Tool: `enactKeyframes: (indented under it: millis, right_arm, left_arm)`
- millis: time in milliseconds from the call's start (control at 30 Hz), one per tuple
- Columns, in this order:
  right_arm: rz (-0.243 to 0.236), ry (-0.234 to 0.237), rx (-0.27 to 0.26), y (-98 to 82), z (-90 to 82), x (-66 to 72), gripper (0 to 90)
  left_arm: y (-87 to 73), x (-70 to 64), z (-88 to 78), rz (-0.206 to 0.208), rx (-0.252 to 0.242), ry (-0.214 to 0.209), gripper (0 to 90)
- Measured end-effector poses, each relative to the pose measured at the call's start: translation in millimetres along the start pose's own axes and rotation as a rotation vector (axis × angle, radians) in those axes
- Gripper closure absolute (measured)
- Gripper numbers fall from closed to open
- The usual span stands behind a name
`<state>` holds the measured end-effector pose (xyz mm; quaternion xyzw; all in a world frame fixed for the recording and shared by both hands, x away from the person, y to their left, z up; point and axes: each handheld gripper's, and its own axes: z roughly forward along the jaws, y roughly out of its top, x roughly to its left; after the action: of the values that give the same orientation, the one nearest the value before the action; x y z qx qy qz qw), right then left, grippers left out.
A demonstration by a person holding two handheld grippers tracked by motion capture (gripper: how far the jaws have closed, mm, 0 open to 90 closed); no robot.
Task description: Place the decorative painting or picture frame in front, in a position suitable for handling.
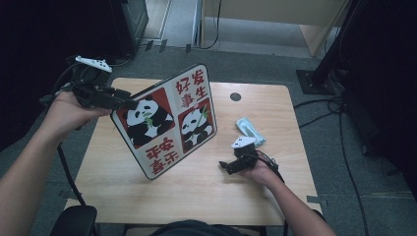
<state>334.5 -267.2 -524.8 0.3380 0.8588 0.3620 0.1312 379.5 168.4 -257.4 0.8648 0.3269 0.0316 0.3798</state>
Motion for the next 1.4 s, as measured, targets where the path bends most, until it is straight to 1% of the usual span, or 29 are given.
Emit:
enactKeyframes:
  millis: [67, 133, 233, 300, 333, 367, 400, 467, 500, 633, 700, 767, 800, 833, 867, 933, 1000, 1133, 1200, 1233, 1300, 1400]
  right_arm:
    - [-0.003, 0.005, 0.005, 0.3, -0.8, -1.1, 1.4]
    - [0.004, -0.001, 0.007, 1.1, -3.3, -3.6, 8.2]
    - [0.056, -0.008, 0.004, 1.5, -7.5, -10.7, 11.7]
    - [0.072, -0.013, -0.005, 1.8, -10.0, -14.0, 14.6]
    - [0.077, -0.006, -0.010, 2.4, -11.5, -16.1, 14.7]
    - [0.092, -0.002, -0.014, 3.1, -12.9, -16.9, 14.8]
    - [0.094, -0.005, -0.014, 3.7, -13.7, -17.5, 14.8]
    - [0.078, -0.016, -0.016, 5.2, -14.8, -18.5, 14.8]
    - [0.070, -0.017, -0.013, 6.0, -15.2, -18.9, 14.8]
    - [0.079, -0.021, -0.014, 8.7, -17.1, -20.3, 15.1]
    - [0.082, -0.023, -0.031, 9.8, -19.0, -22.5, 15.0]
    - [0.092, -0.028, -0.036, 10.8, -21.1, -24.1, 14.5]
    - [0.088, -0.027, -0.036, 11.2, -22.3, -25.0, 14.4]
    - [0.084, -0.018, -0.038, 11.5, -23.1, -26.2, 14.4]
    - [0.090, -0.009, -0.041, 11.9, -24.0, -27.3, 14.4]
    - [0.099, -0.005, -0.052, 13.1, -25.7, -30.8, 14.4]
    - [0.112, -0.022, -0.059, 14.6, -27.7, -33.9, 14.4]
    - [0.109, -0.053, -0.059, 16.4, -31.8, -40.9, 15.2]
    - [0.131, -0.042, -0.058, 17.4, -33.7, -45.9, 18.9]
    - [0.142, -0.035, -0.061, 17.9, -35.0, -48.5, 19.9]
    - [0.153, -0.048, -0.072, 19.2, -37.8, -53.2, 20.6]
    - [0.165, -0.081, -0.084, 20.3, -41.6, -61.9, 21.6]
  left_arm:
    - [-4.6, -0.8, -0.4, 0.002, -0.004, 0.005, 41.9]
    - [-8.7, -1.2, -0.9, 0.003, -0.009, 0.006, 41.6]
    - [-15.5, -2.2, -2.2, -0.003, -0.025, -0.001, 41.4]
    - [-20.2, -2.9, -2.5, -0.006, -0.036, -0.006, 41.2]
    - [-22.9, -3.5, -2.7, -0.006, -0.038, -0.005, 41.1]
    - [-24.4, -4.1, -2.8, -0.004, -0.041, -0.001, 41.1]
    - [-26.4, -5.4, -2.6, -0.001, -0.045, 0.007, 41.1]
    - [-29.6, -7.9, -2.7, 0.012, -0.046, 0.027, 41.1]
    - [-31.3, -9.1, -2.7, 0.014, -0.049, 0.022, 41.1]
    - [-39.0, -12.6, -0.6, 0.011, -0.058, 0.009, 40.9]
    - [-43.4, -14.0, 1.7, 0.016, -0.062, 0.013, 40.6]
    - [-47.4, -16.1, 3.8, 0.020, -0.062, 0.028, 40.6]
    - [-49.1, -17.3, 5.1, 0.020, -0.065, 0.030, 40.6]
    - [-50.7, -17.7, 5.7, 0.019, -0.069, 0.021, 40.6]
    - [-52.4, -18.1, 6.7, 0.011, -0.076, 0.012, 40.6]
    - [-55.5, -18.8, 9.0, 0.009, -0.068, 0.016, 40.5]
    - [-59.0, -19.6, 11.2, 0.003, -0.073, 0.010, 40.5]
    - [-65.6, -19.8, 14.5, -0.008, -0.086, 0.009, 40.6]
    - [-69.4, -19.8, 17.0, -0.027, -0.089, 0.001, 41.4]
    - [-71.7, -19.9, 18.0, -0.031, -0.088, 0.000, 41.5]
    - [-76.7, -21.1, 20.0, -0.036, -0.092, 0.002, 41.8]
    - [-84.2, -22.9, 22.4, -0.046, -0.098, 0.001, 42.0]
